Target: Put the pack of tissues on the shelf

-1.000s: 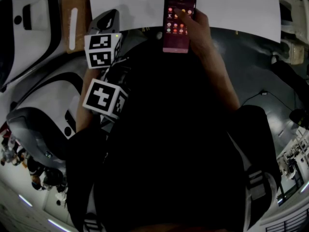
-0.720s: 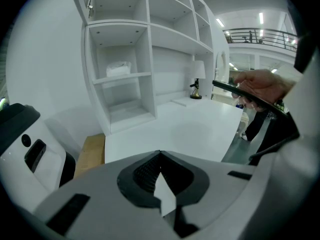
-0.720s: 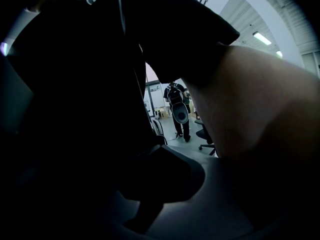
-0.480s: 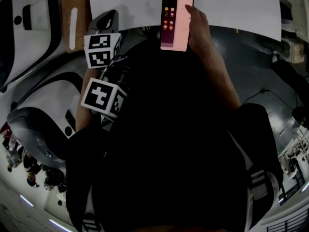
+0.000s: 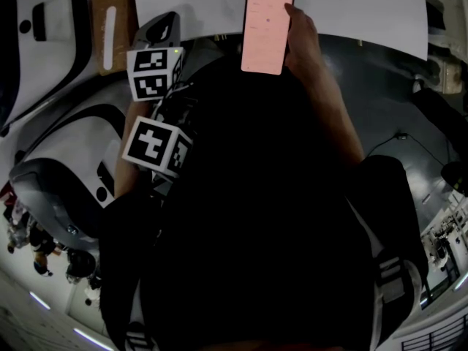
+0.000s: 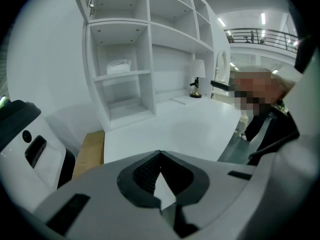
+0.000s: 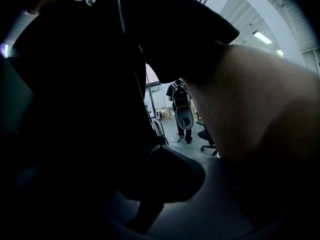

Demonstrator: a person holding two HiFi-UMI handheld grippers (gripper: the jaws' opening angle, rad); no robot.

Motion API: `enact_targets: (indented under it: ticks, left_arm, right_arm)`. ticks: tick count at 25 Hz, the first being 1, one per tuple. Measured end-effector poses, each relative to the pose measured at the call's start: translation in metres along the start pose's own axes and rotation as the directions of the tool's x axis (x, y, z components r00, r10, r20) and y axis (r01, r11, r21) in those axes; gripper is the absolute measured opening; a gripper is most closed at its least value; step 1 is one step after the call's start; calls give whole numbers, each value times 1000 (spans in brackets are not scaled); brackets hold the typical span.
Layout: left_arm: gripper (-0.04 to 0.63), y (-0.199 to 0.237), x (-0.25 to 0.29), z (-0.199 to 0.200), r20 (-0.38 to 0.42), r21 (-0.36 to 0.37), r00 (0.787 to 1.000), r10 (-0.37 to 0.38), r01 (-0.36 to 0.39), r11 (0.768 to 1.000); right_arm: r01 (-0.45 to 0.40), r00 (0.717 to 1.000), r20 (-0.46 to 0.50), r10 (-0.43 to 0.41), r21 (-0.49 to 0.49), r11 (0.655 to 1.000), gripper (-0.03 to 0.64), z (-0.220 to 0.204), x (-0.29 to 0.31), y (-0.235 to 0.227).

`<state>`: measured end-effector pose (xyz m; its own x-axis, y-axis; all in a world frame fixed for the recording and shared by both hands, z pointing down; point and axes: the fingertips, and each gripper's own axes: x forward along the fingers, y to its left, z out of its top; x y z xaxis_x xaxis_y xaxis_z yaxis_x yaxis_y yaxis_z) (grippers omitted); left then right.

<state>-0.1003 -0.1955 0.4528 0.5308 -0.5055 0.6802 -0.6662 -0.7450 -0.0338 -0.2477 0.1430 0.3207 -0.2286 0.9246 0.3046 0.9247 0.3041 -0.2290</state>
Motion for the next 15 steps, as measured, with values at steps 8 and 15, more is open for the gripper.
enact_targets:
  ticks: [8,15]
  left_arm:
    - [9,-6,-2,-3,-18,15,1000,-14,14,1000]
    - [11,-32,9,10,-31,65,997,-64,66,996]
  right_arm:
    - [28,1000,11,-28,-10,1000,9,4,2,-2]
    - [101,994,44,-101,-2,995,10,7,-5,4]
